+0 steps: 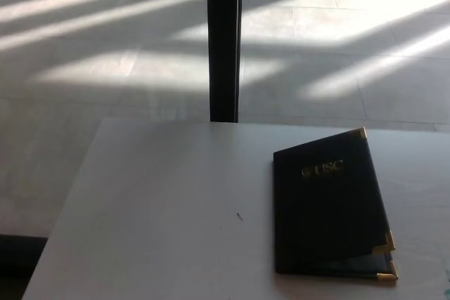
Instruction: There is a diary kept infront of the robot and the robot uses its right hand to grab its cover and puses it to the left to open it.
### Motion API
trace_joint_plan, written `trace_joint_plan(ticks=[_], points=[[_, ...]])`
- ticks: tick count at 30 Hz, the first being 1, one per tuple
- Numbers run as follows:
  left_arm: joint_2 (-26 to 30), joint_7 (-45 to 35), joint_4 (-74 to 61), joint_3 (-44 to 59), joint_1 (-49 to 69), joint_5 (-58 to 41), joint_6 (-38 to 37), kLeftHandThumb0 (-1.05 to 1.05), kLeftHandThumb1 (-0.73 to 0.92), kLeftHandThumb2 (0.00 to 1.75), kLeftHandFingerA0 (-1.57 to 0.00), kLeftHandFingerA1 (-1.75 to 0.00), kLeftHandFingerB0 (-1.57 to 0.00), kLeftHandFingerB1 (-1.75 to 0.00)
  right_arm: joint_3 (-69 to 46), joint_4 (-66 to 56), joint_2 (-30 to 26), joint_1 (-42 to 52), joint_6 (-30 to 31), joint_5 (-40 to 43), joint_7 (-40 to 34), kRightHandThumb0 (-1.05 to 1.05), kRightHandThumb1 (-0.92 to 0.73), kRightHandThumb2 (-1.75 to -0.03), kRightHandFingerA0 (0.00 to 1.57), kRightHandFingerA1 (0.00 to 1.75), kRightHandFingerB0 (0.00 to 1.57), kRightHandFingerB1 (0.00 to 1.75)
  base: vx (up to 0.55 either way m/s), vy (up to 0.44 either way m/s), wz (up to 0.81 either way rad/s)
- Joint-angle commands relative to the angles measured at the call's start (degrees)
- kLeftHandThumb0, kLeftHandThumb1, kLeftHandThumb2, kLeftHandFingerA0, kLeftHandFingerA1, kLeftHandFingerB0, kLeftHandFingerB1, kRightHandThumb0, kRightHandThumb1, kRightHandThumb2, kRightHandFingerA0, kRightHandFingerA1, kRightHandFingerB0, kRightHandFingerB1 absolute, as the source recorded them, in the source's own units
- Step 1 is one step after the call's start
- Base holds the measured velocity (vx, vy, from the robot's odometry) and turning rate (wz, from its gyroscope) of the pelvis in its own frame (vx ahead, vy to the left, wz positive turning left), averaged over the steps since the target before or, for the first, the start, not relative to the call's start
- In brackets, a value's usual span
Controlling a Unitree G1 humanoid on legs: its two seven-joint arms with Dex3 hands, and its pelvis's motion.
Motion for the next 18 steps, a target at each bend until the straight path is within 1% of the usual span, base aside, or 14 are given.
trace_joint_plan(ticks=[1, 2, 3, 4, 6, 7, 8, 11, 12, 13, 14, 15, 16, 18], points=[[7.2, 2.4, 9.0, 21.7, -7.8, -20.6, 0.8, -0.93, 0.68, 1.53, -0.4, -1.18, 0.0, -0.89, -33.4, -5.7, -2.7, -3.7, 3.8, 36.2, -7.5, -0.53, -0.9, -1.37, 0.47, 0.97, 0.0, 0.66, 0.0, 0.0, 0.0], [7.2, 2.4, 9.1, 22.0, -8.0, -20.5, 0.8, -1.05, 0.92, 1.17, -0.31, -1.69, -0.2, -1.4, -35.3, -6.1, -3.2, -4.0, 4.1, 37.5, -7.2, -0.54, -0.9, -1.37, 0.43, 0.96, 0.0, 0.67, 0.0, 0.0, 0.0], [7.3, 2.3, 9.1, 22.3, -7.7, -20.3, 0.9, -1.05, 0.92, 1.17, -0.31, -1.69, -0.2, -1.4, -35.7, -6.2, -3.2, -3.9, 4.3, 37.4, -7.1, -0.54, -0.9, -1.37, 0.43, 0.96, 0.0, 0.67, 0.0, 0.0, 0.0], [7.3, 2.3, 9.3, 22.4, -7.8, -19.9, 0.9, -1.05, 0.92, 1.18, -0.3, -1.69, -0.18, -1.38, -37.2, -4.8, -4.9, -4.6, 4.9, 37.5, -7.2, -0.75, -0.92, -0.92, 0.21, 1.63, 0.0, 0.65, 0.0, 0.0, 0.0], [7.3, 1.9, 9.1, 22.2, -7.6, -19.0, 0.9, -1.05, 0.92, 1.21, -0.27, -1.69, -0.15, -1.36, -40.1, -3.4, -8.4, -6.2, 4.5, 38.2, -8.1, -0.78, -0.92, -0.85, 0.4, 1.3, 0.0, 0.69, 0.0, 0.0, 0.0], [7.3, 2.0, 9.2, 22.6, -7.7, -18.9, 1.0, -1.05, 0.92, 1.2, -0.3, -1.72, -0.2, -1.4, -40.5, -3.2, -9.3, -6.6, 4.8, 37.5, -8.9, -0.77, -0.92, -0.92, 0.38, 1.75, 0.0, 0.79, 0.0, 0.0, 0.0], [7.4, 1.4, 9.3, 22.8, -7.7, -18.7, 1.1, -1.05, 0.92, 1.22, -0.22, -1.68, -0.13, -1.36, -41.6, -3.8, -11.6, -7.6, 5.5, 37.2, -9.8, -0.88, -0.81, -1.09, 0.49, 1.15, 0.0, 0.69, 0.0, 0.0, 0.0], [7.4, 0.3, 9.3, 23.1, -7.6, -18.0, 1.0, -1.05, 0.92, 1.21, -0.22, -1.65, -0.11, -1.33, -43.5, -12.9, -13.9, -9.8, 8.9, 38.2, -12.4, -0.93, -0.85, -1.12, 0.6, 1.26, 0.08, 0.75, 0.0, 0.0, 0.0], [7.3, 1.5, 9.3, 23.0, -7.7, -17.5, 1.0, -1.05, 0.92, 1.21, -0.29, -1.65, -0.17, -1.34, -44.0, -14.3, -14.9, -11.0, 9.3, 38.5, -12.1, -0.84, -0.92, -0.85, 0.33, 1.69, 0.0, 1.03, 0.0, 0.0, 0.0], [7.3, 1.7, 9.4, 24.0, -7.9, -18.1, 1.1, -1.05, 0.92, 1.19, -0.31, -1.67, -0.18, -1.35, -44.4, -15.4, -16.0, -13.0, 10.3, 38.9, -13.1, -0.48, -0.77, -1.28, 0.62, 1.04, 0.0, 0.64, 0.0, 0.0, 0.0], [7.3, 1.2, 9.7, 24.8, -8.0, -18.6, 1.0, -0.91, 0.67, 1.52, -0.35, -1.14, 0.0, -0.88, -43.7, -20.7, -16.9, -16.1, 11.7, 38.2, -17.3, -0.79, -0.82, -1.15, 0.65, 1.2, 0.37, 0.93, 0.0, 0.0, 0.0], [7.3, 0.4, 9.8, 24.9, -7.9, -18.3, 1.0, -1.05, 0.92, 1.2, -0.25, -1.67, -0.15, -1.37, -43.1, -24.4, -17.0, -17.8, 11.9, 39.3, -16.4, -0.72, -0.92, -0.82, 0.33, 1.55, 0.02, 1.1, 0.0, 0.0, 0.0], [7.4, 0.3, 9.9, 24.8, -7.9, -17.9, 1.0, -1.05, 0.92, 1.2, -0.26, -1.66, -0.15, -1.36, -42.0, -25.5, -18.0, -19.6, 12.6, 37.6, -16.7, -0.76, -0.88, -1.19, 0.64, 1.18, 0.4, 0.92, 0.0, 0.0, 0.0], [7.4, 0.3, 10.2, 25.1, -8.1, -17.6, 0.9, -1.05, 0.92, 1.2, -0.25, -1.69, -0.16, -1.37, -40.4, -27.7, -19.4, -23.6, 14.6, 36.0, -19.0, -0.76, -0.92, -0.86, 0.62, 1.4, 0.18, 1.25, 0.0, 0.0, 0.0]])
